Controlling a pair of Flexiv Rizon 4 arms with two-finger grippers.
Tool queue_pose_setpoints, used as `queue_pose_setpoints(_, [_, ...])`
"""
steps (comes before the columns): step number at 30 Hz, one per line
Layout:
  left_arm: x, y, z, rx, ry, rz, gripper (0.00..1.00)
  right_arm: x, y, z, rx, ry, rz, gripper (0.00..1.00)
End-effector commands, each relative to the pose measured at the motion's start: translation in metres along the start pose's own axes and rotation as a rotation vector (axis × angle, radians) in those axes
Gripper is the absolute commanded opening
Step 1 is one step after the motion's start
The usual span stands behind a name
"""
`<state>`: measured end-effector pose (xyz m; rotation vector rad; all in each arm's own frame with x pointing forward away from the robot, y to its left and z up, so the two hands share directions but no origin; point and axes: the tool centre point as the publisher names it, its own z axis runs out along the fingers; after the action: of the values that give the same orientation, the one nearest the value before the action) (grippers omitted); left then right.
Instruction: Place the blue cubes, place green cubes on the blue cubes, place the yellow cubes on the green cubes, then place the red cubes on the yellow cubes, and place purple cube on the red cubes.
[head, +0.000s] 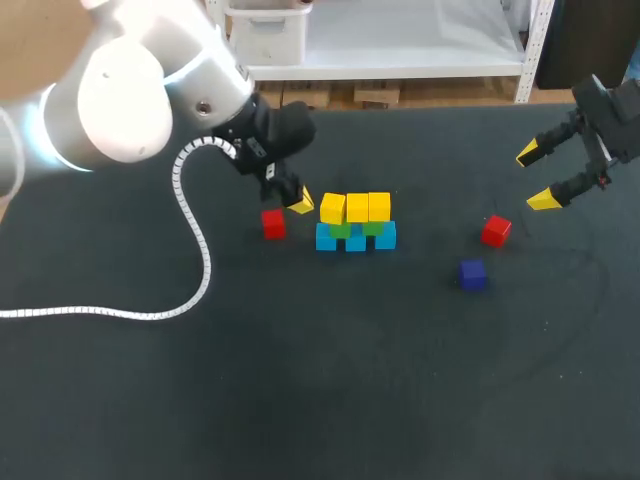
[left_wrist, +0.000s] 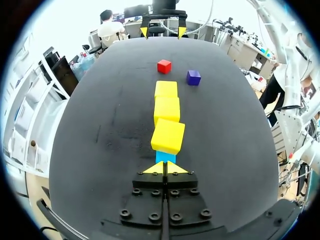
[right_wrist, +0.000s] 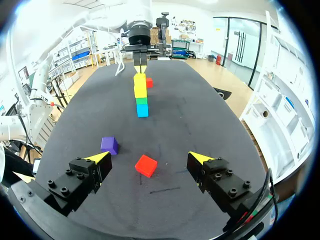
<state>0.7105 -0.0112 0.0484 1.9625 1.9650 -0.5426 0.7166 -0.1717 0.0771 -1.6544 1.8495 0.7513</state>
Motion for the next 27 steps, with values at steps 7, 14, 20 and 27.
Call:
queue_pose_setpoints(7, [-0.005, 0.000, 0.001, 0.019, -0.003, 0.023, 0.00, 0.000, -0.001, 0.001, -0.001, -0.002, -0.001, 1.00])
queue_pose_setpoints(14, [-0.009, -0.002, 0.002, 0.029, -0.004, 0.036, 0.00, 0.000, -0.001, 0.001, -0.001, -0.002, -0.001, 1.00])
queue_pose_setpoints(20, [-0.012, -0.003, 0.005, 0.037, -0.008, 0.038, 0.00, 0.000, -0.001, 0.001, -0.001, -0.002, -0.001, 1.00])
queue_pose_setpoints(27, [-0.012, -0.003, 0.005, 0.041, -0.009, 0.033, 0.00, 0.000, -0.001, 0.001, -0.001, -0.002, -0.001, 1.00])
